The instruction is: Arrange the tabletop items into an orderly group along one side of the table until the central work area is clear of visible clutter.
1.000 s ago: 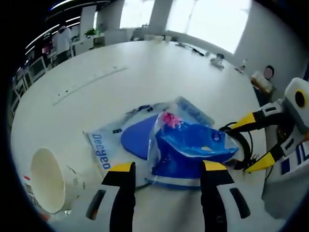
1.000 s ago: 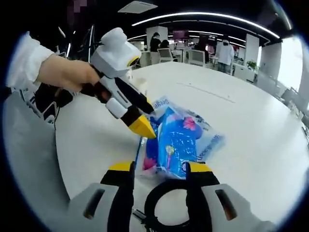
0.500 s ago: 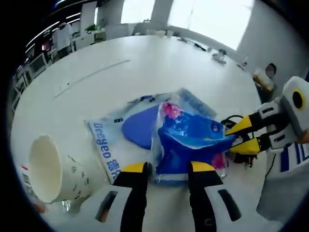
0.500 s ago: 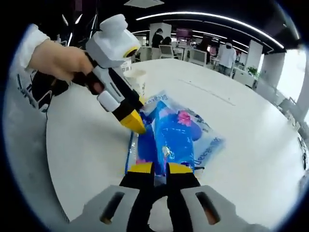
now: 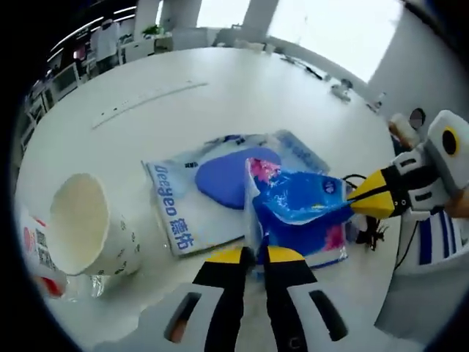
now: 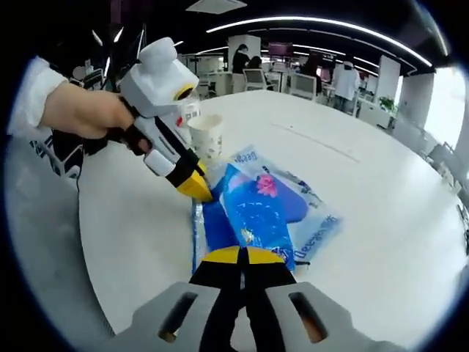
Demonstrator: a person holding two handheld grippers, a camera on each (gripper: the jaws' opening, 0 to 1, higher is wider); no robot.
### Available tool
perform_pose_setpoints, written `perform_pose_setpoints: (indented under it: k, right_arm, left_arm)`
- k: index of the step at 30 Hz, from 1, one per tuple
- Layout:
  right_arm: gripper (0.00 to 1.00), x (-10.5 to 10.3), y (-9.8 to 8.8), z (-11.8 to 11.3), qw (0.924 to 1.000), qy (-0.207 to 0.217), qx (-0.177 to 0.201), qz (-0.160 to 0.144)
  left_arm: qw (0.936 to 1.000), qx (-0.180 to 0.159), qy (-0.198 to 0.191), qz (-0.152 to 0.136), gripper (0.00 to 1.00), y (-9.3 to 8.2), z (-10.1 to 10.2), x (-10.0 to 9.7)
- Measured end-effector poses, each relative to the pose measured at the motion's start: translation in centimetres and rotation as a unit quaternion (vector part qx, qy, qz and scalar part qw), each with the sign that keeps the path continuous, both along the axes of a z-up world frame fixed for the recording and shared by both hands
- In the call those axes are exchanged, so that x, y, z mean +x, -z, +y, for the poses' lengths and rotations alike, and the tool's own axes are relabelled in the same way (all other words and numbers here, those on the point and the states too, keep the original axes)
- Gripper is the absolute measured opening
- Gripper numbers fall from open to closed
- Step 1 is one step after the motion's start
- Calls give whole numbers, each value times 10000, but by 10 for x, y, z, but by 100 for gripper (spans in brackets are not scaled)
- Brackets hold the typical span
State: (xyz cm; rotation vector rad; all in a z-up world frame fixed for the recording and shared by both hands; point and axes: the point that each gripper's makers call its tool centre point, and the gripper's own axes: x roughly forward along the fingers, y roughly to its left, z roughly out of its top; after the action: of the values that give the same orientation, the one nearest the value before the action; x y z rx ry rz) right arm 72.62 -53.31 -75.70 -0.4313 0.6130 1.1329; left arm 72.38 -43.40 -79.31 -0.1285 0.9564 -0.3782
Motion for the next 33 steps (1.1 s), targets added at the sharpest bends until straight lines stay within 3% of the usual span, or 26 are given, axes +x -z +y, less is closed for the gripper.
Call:
perform_pose_setpoints:
  k: [8, 16, 20, 33]
  right_arm:
    - [0, 10, -15, -9, 9999, 40, 9, -118]
    - [0, 27, -30, -28, 9995, 128, 34, -283]
    - [0, 35, -35, -34, 9993, 166, 52, -328]
    - [0, 59, -51, -57, 9982, 318, 190, -477]
  left_arm:
    - [9998, -172, -39, -79, 0, -15, -12, -7]
    - [9983, -539, -139, -179, 0, -36, -35, -10]
    - [9981, -560, -128, -229, 0, -41, -46, -10]
    - [9943, -872, -501, -350, 0, -57, -74, 6]
